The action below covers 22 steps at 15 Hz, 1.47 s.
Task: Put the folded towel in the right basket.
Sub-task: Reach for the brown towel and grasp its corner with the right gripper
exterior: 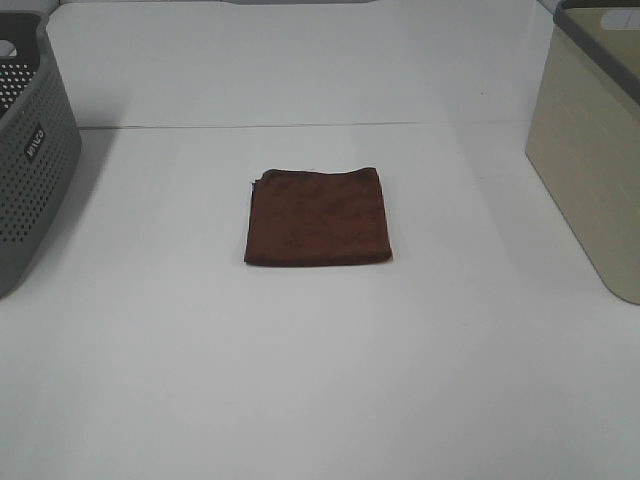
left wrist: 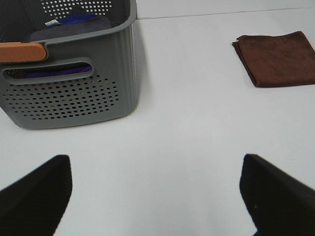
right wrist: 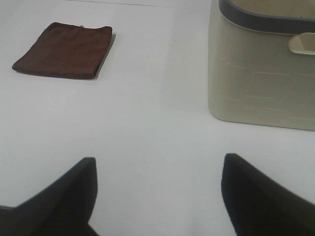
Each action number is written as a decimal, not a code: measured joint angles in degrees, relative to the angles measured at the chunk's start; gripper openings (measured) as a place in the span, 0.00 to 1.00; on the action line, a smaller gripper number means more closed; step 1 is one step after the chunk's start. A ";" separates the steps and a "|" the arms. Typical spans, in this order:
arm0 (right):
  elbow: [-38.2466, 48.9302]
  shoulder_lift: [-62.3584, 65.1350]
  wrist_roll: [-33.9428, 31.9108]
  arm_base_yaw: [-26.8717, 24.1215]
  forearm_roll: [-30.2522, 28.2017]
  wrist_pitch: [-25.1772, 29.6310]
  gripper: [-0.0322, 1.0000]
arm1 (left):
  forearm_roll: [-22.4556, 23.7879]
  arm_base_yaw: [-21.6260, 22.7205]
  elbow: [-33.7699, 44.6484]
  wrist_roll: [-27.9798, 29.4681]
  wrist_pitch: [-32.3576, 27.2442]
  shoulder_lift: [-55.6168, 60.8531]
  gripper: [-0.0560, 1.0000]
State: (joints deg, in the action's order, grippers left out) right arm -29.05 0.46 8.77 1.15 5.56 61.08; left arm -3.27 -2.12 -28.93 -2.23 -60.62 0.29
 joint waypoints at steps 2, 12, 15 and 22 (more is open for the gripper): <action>0.00 0.00 0.00 0.00 0.00 0.00 0.69 | 0.00 0.00 0.00 0.00 0.00 0.00 0.88; 0.00 0.00 0.00 0.00 0.00 0.00 0.69 | 0.00 0.00 0.00 0.00 0.00 0.00 0.88; 0.00 0.00 0.00 0.00 0.00 0.00 0.69 | 0.00 0.00 0.00 0.00 0.00 0.00 0.88; 0.00 0.00 0.00 0.00 0.00 0.00 0.69 | 0.00 0.00 0.00 0.00 0.00 0.00 0.88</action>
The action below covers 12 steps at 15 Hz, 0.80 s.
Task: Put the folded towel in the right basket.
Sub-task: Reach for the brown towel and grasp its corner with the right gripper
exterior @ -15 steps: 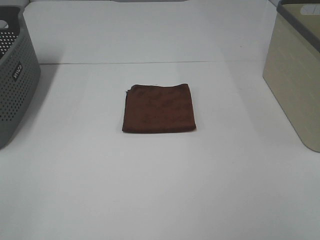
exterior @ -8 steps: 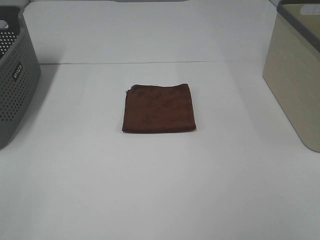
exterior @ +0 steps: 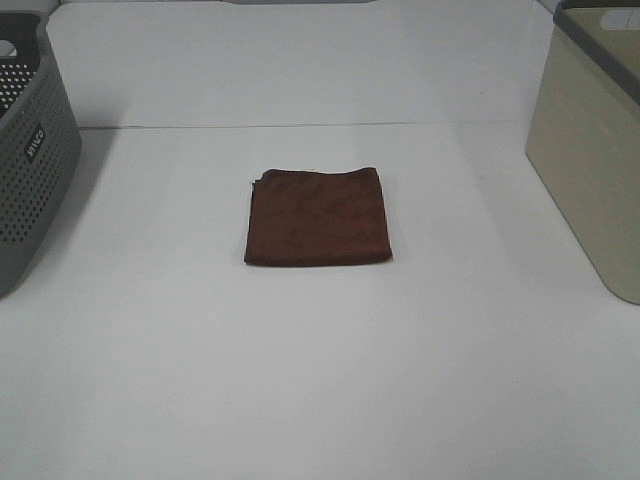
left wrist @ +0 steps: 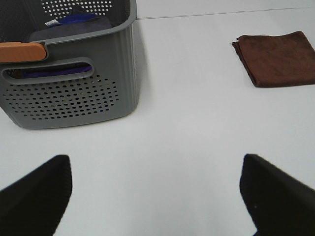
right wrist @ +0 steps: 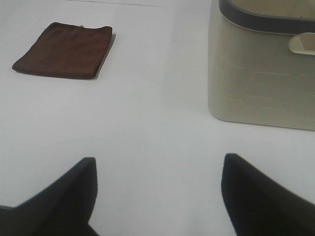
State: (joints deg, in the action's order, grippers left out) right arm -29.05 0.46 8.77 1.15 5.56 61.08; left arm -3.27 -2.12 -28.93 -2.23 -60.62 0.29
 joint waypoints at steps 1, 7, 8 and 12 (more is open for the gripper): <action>0.00 0.00 0.00 0.00 0.00 0.00 0.69 | 0.00 0.00 0.00 0.00 0.00 0.00 0.88; 0.00 0.00 0.00 0.00 0.00 0.00 0.69 | 0.00 0.00 0.00 0.00 0.00 0.00 0.88; 0.00 0.00 0.00 0.00 0.00 0.00 0.69 | 0.00 0.00 0.00 0.00 0.00 0.00 0.88; 0.00 0.00 0.00 0.00 0.00 0.00 0.69 | 0.00 0.00 0.00 0.00 0.00 0.00 0.88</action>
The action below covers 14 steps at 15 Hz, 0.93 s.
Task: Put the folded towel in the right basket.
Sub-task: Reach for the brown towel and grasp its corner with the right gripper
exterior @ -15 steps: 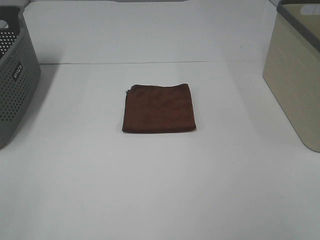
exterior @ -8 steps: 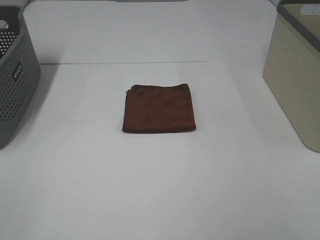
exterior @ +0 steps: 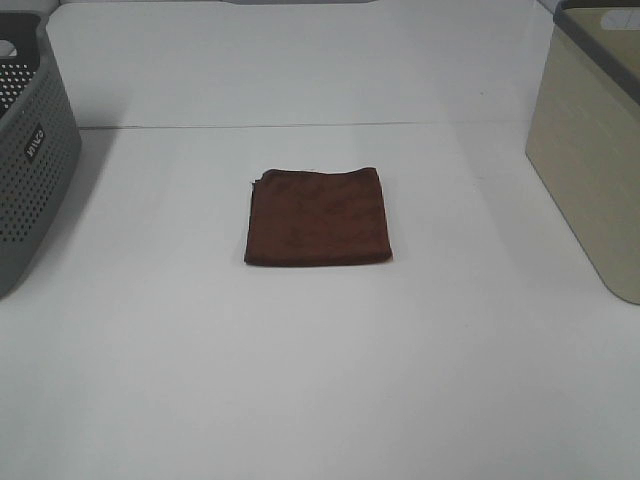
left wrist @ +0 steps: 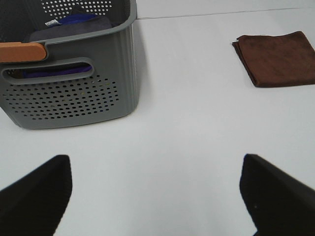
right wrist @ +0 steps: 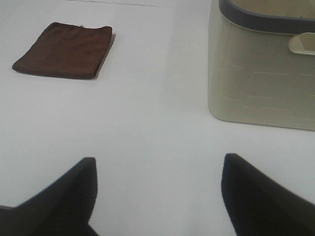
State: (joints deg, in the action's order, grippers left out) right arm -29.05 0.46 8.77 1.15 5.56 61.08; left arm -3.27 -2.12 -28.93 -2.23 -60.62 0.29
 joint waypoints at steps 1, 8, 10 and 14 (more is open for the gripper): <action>0.00 0.00 0.00 0.00 0.00 0.00 0.69 | 0.00 0.00 0.00 0.00 0.00 0.00 0.88; -4.70 -12.38 0.00 0.00 -0.29 -11.75 0.69 | 0.00 0.00 0.00 0.00 0.00 0.00 0.88; -9.34 -22.75 0.00 0.00 -0.97 -13.01 0.69 | 0.00 0.00 0.00 0.00 0.00 0.00 0.88; -22.00 -43.54 0.00 0.00 -1.32 -12.83 0.69 | 0.00 0.00 0.00 0.00 0.00 0.00 0.88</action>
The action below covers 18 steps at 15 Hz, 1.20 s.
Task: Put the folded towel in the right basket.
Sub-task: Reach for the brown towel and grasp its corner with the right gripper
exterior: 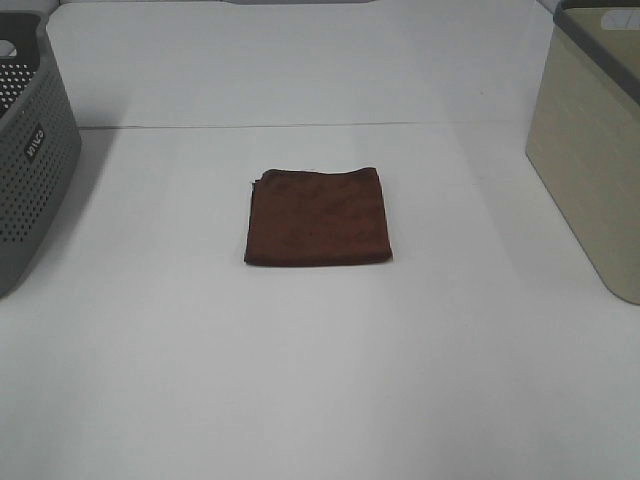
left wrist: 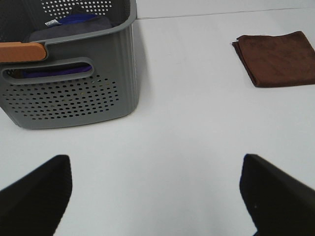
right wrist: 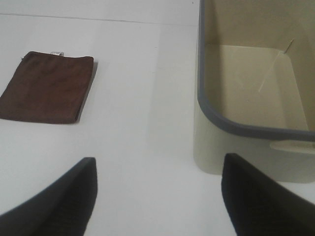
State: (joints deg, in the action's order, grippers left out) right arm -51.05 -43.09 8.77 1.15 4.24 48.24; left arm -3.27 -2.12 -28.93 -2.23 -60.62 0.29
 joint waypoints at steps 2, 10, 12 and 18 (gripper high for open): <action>-7.56 -9.45 0.00 0.00 0.52 0.29 0.69 | 0.00 0.00 0.00 0.00 0.00 0.00 0.88; -29.68 -41.83 2.06 9.80 6.88 4.47 0.69 | 0.00 0.00 0.00 0.00 0.00 0.00 0.88; -30.94 -47.96 1.95 15.58 7.28 4.64 0.69 | 0.00 0.00 0.00 0.00 0.00 0.00 0.88; -35.18 -66.46 -0.52 18.28 14.50 2.41 0.69 | 0.00 0.00 0.00 0.00 0.00 0.00 0.88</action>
State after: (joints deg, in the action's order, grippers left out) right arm -86.23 -109.55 8.25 19.42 18.74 50.65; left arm -3.27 -2.12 -28.93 -2.23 -60.62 0.29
